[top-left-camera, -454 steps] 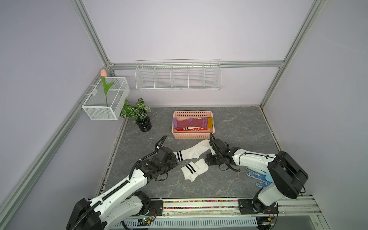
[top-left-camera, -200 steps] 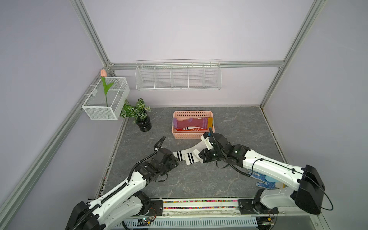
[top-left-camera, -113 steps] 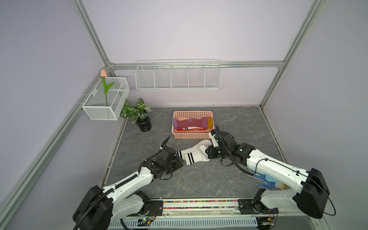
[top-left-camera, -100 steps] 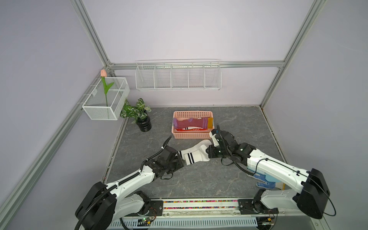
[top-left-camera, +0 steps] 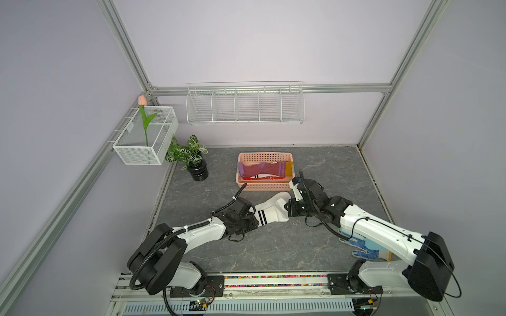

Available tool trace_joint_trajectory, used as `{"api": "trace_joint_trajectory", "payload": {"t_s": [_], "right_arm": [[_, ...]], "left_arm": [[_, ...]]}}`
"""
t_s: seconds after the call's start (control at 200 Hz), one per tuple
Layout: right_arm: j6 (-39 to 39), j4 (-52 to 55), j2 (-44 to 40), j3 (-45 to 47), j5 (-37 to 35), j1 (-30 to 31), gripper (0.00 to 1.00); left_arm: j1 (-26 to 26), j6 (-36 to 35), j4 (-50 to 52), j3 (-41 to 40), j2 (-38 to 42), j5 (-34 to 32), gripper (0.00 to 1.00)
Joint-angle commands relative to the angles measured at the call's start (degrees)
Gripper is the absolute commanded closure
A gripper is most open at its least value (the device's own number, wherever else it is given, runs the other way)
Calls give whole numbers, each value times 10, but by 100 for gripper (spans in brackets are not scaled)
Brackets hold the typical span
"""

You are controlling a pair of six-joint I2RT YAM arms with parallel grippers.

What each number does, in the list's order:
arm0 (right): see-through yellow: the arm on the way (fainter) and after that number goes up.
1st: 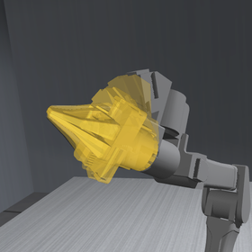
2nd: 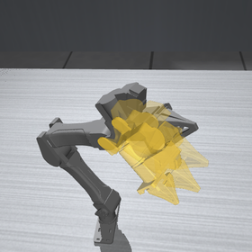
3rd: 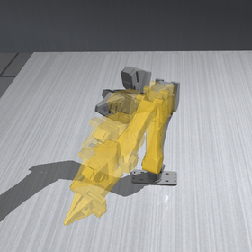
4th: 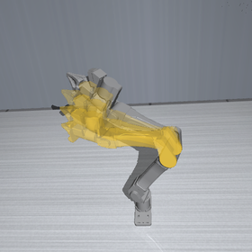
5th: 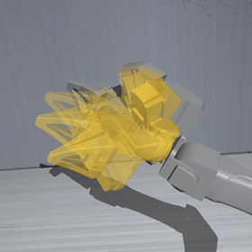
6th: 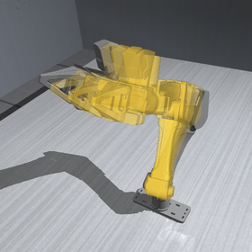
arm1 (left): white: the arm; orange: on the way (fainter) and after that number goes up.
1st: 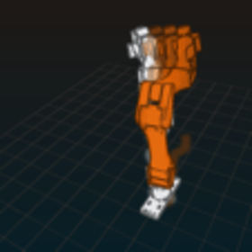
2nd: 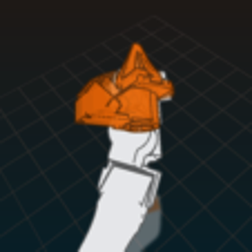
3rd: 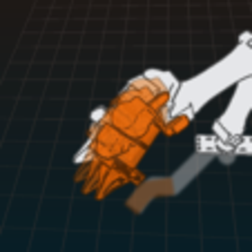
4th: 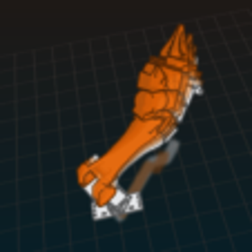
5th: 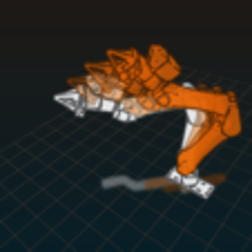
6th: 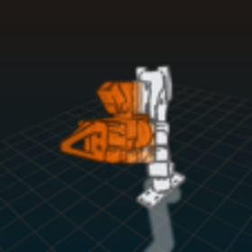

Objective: Place the socks together as a pair
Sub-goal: Pick up the sock from the center of the board.

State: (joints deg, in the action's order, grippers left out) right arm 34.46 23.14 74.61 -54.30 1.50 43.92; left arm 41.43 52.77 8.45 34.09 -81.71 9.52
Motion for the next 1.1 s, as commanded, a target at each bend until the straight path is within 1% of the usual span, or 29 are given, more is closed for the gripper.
{"api": "trace_joint_trajectory", "payload": {"t_s": [0.0, 0.21, 0.3, 0.425, 0.525, 0.645, 0.85, 1.045, 1.095], "right_arm": [[-10, 2, -13, 10, 8, -4, 93], [-10, 3, -18, 14, 8, -7, 93], [-12, 8, -23, 15, 2, -7, 93], [-18, 12, -32, 16, -8, -11, 93], [-25, 14, -36, 11, -5, -15, 93], [-32, 22, -39, 2, -8, -16, 93], [-49, 33, -46, -12, -24, -26, 93], [-68, 33, -30, -29, -39, -46, 93], [-70, 26, -23, -31, -33, -55, 93]], "left_arm": [[5, -5, -21, 14, -18, -1, 65], [9, -5, -32, 18, -41, -3, 72], [9, -7, -30, 25, -51, 0, 80], [9, -19, -26, 36, -58, 6, 100], [9, -40, 3, 56, -60, 5, 100], [9, -44, 15, 62, -48, 12, 100], [9, -45, 61, 60, 26, 4, 100], [9, -59, 124, 82, 83, -25, 100], [9, -48, 146, 91, 92, -39, 100]]}}
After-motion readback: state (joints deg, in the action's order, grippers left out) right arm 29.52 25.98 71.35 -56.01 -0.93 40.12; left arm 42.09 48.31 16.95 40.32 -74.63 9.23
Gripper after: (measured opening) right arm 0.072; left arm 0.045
